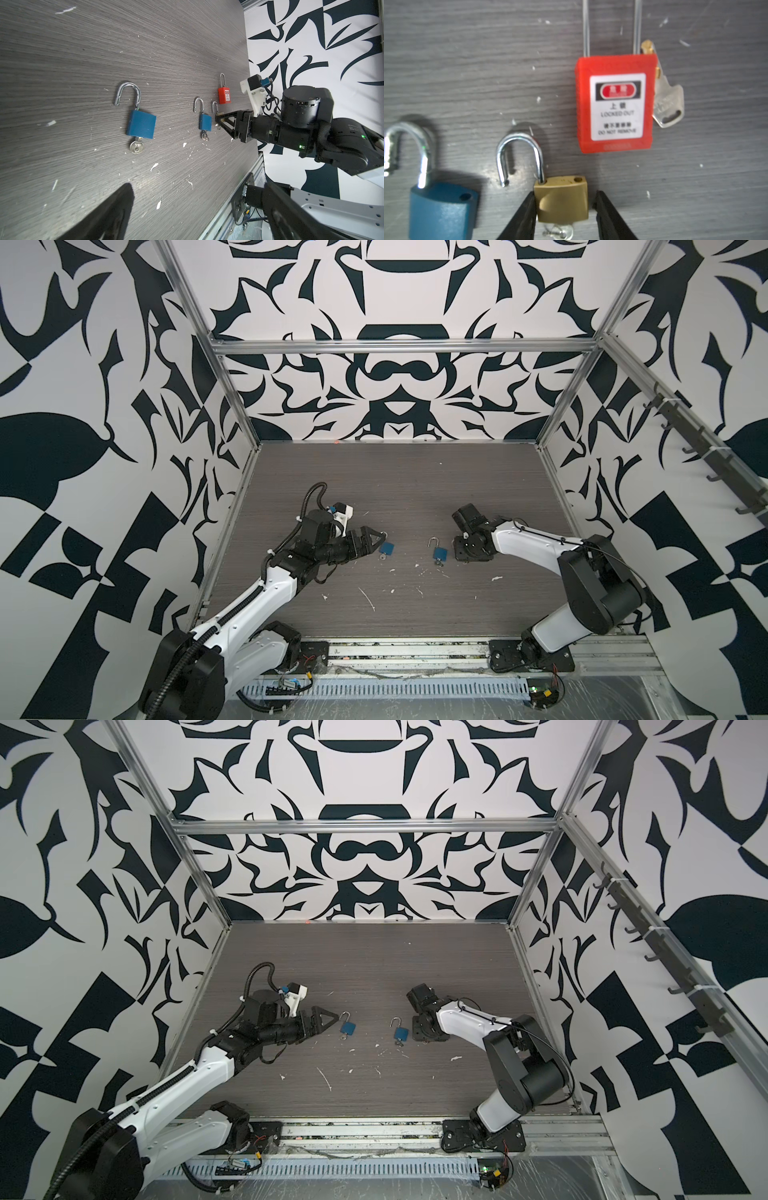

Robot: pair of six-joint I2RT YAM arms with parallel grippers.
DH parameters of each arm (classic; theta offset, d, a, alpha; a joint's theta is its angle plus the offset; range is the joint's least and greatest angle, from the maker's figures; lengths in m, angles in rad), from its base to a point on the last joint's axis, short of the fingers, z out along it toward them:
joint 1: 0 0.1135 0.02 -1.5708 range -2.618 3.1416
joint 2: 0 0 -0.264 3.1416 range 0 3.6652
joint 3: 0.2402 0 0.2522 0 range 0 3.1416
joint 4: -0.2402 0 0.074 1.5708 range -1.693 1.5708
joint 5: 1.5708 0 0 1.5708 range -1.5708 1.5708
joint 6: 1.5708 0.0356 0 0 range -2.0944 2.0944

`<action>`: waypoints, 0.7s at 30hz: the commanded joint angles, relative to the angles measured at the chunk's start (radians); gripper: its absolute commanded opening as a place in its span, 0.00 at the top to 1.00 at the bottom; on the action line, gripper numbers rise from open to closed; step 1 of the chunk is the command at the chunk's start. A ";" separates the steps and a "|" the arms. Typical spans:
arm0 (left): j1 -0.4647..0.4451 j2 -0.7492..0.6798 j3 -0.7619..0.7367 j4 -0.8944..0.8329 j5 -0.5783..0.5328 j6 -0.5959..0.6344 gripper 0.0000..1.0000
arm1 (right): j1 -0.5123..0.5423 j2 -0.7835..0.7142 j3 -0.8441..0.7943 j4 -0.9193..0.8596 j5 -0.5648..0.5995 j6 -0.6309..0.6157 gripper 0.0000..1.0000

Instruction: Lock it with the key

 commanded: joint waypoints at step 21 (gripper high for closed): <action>0.003 0.022 -0.016 0.041 0.018 -0.001 0.00 | 0.004 0.063 0.029 -0.015 -0.001 -0.055 0.54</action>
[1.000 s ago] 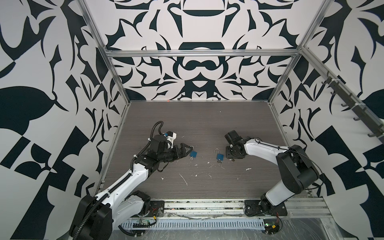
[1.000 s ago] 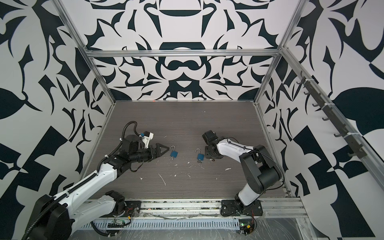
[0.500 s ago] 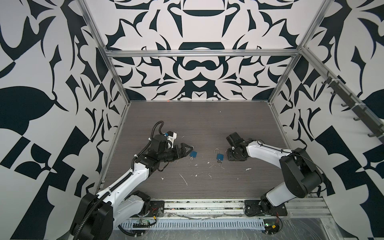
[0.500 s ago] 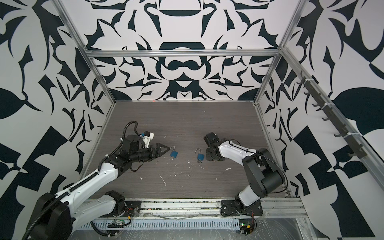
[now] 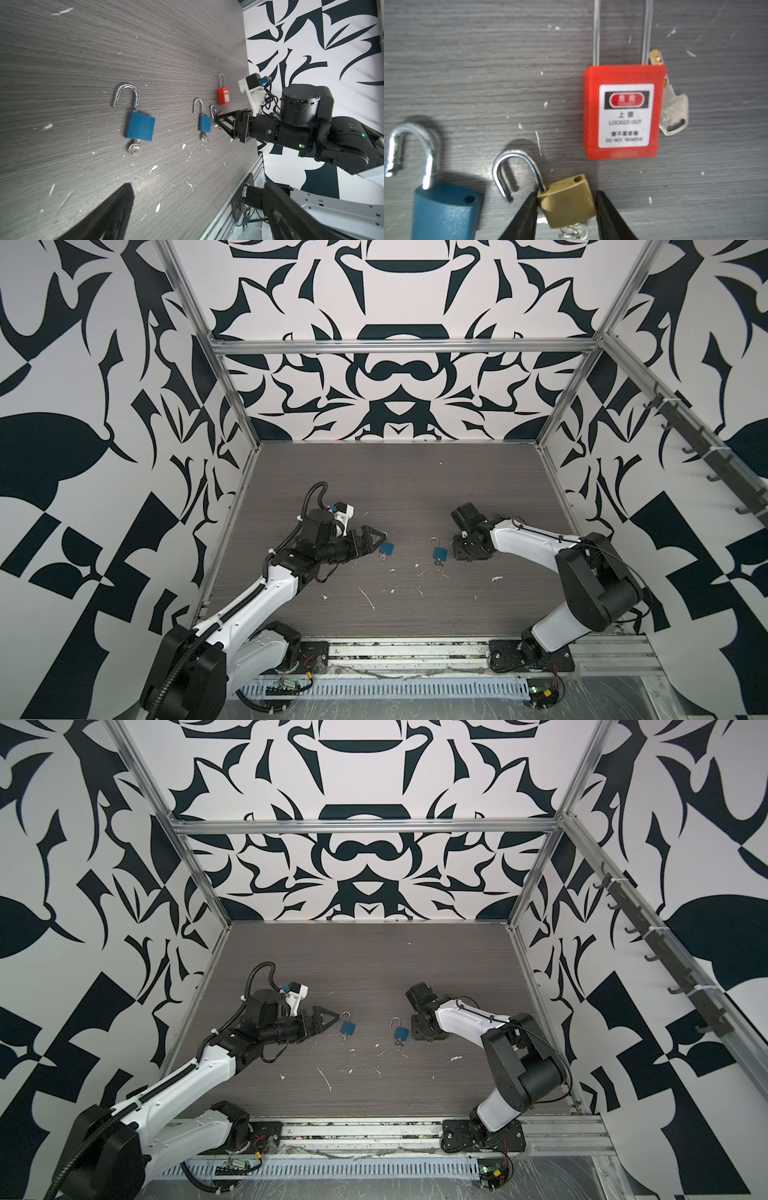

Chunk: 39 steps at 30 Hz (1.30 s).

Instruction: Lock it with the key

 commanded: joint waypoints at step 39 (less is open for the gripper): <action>-0.002 0.124 0.024 0.111 0.126 0.026 0.03 | 0.175 -0.164 0.126 -0.125 -0.043 -0.007 0.74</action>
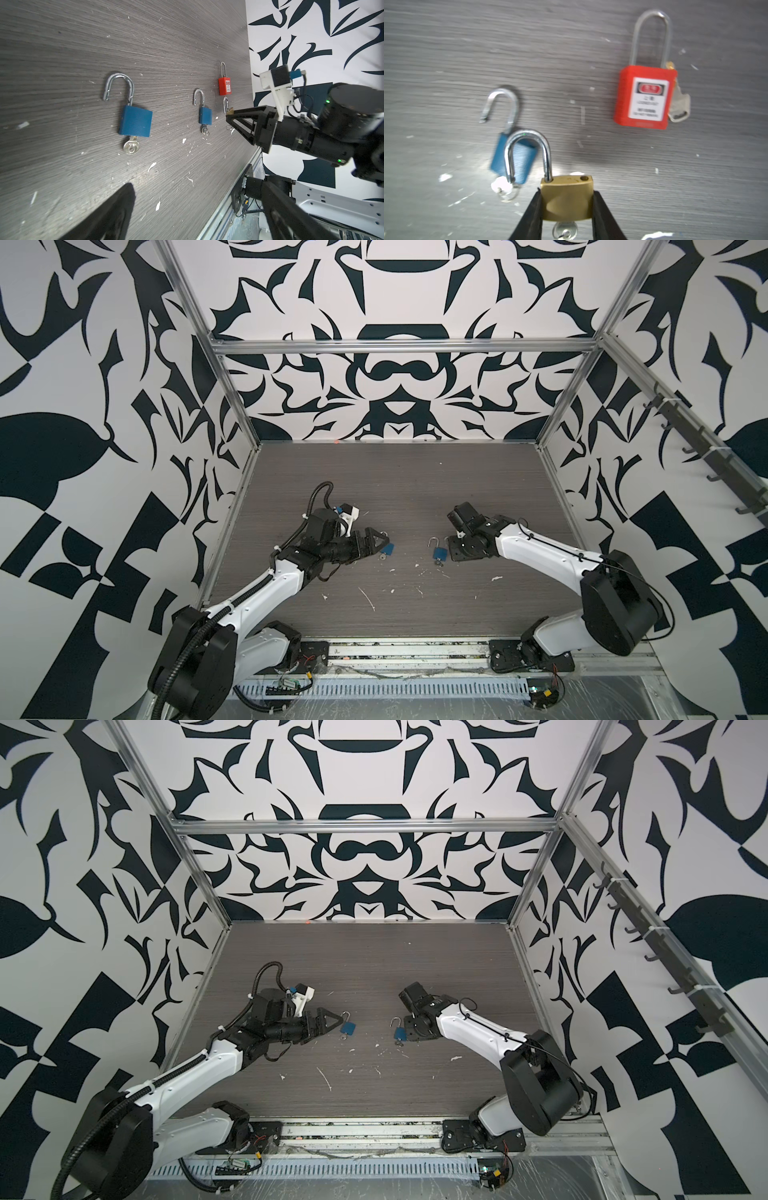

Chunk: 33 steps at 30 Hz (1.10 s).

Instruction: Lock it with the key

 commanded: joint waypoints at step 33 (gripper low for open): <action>-0.072 0.311 0.177 0.227 0.225 -0.082 0.53 | 0.298 0.055 0.339 -0.040 -0.040 -0.044 0.77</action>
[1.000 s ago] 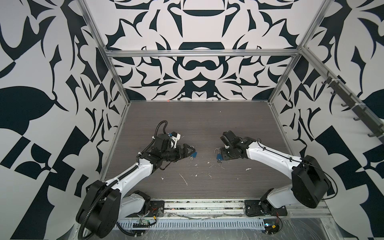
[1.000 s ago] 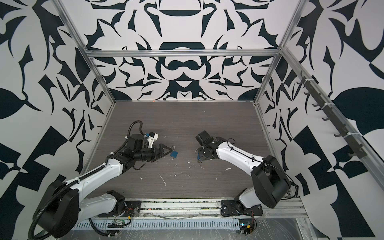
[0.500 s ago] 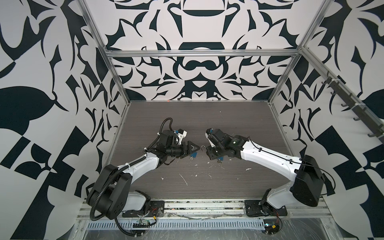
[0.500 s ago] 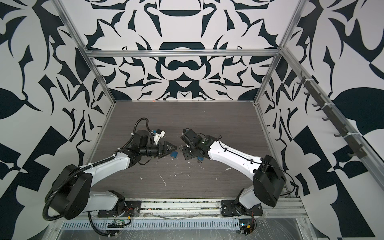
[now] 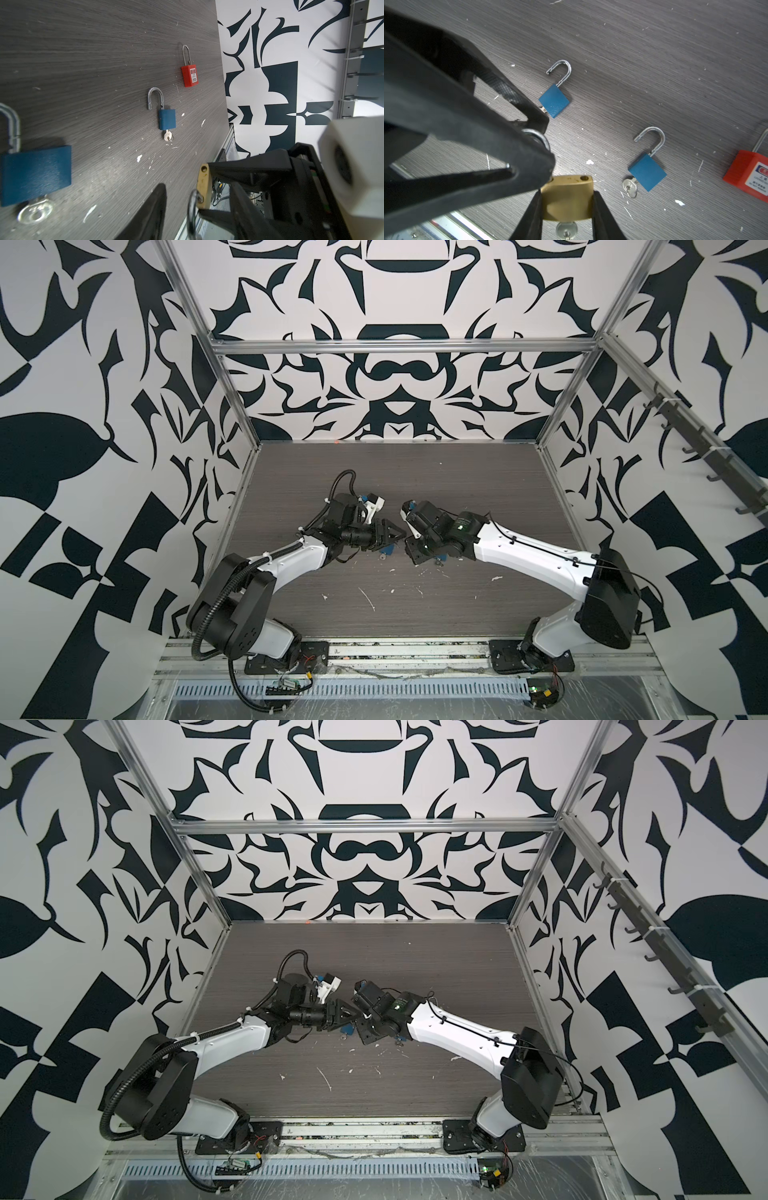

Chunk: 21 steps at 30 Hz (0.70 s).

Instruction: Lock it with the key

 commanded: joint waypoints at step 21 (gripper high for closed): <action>0.001 0.033 -0.009 0.114 -0.018 -0.211 1.00 | 0.014 -0.077 0.022 0.056 0.172 -0.034 0.48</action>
